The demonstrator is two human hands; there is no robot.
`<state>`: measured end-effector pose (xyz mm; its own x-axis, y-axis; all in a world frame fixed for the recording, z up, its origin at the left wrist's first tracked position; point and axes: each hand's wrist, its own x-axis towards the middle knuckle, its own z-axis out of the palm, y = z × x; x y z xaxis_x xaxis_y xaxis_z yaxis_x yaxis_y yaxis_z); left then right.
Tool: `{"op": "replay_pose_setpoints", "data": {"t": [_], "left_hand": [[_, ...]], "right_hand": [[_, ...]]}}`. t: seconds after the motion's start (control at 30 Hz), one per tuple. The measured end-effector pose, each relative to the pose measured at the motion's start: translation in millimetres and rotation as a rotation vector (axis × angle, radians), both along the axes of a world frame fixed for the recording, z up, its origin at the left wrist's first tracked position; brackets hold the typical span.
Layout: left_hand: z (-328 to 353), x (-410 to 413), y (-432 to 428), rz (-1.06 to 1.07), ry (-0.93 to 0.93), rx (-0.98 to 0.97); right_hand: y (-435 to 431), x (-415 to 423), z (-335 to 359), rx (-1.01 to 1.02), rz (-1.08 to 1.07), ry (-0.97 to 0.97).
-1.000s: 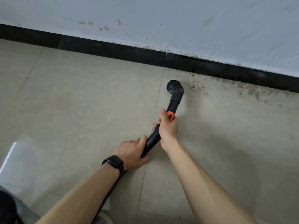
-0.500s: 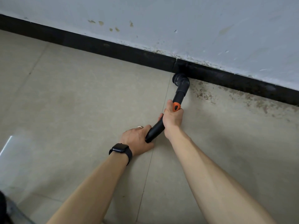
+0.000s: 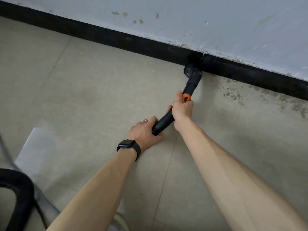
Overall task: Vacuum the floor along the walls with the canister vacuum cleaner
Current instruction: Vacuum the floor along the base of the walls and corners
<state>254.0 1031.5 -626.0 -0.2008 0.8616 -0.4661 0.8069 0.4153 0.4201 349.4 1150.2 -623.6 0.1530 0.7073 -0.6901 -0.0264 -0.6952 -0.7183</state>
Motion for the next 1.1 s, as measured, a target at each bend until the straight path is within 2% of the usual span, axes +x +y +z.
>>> {"op": "replay_pose_setpoints", "data": {"t": [0.17, 0.37, 0.5, 0.63, 0.8, 0.93, 1.1], "left_hand": [[9.9, 2.2, -25.0, 0.087, 0.054, 0.055], [27.1, 27.4, -35.0, -0.183, 0.107, 0.151], [36.7, 43.1, -41.5, -0.468, 0.157, 0.186], [35.6, 58.1, -54.0, -0.644, 0.146, 0.201], [30.0, 66.7, -66.1, -0.803, 0.203, 0.257], [32.5, 78.0, -65.7, -0.845, 0.227, 0.179], [30.5, 90.7, -63.5, -0.779, 0.226, 0.128]], "right_hand": [[-9.4, -15.6, 5.2, -0.037, 0.108, 0.138], [-39.2, 24.3, 26.2, -0.075, -0.110, 0.374], [-67.6, 67.0, 37.9, -0.023, -0.300, 0.332], [-100.9, 93.7, 42.8, -0.033, -0.461, 0.283], [-127.9, 113.8, 34.1, -0.081, -0.554, 0.268], [-137.2, 126.2, 24.4, -0.121, -0.576, 0.279], [-120.1, 132.4, 22.6, -0.129, -0.471, 0.287]]}}
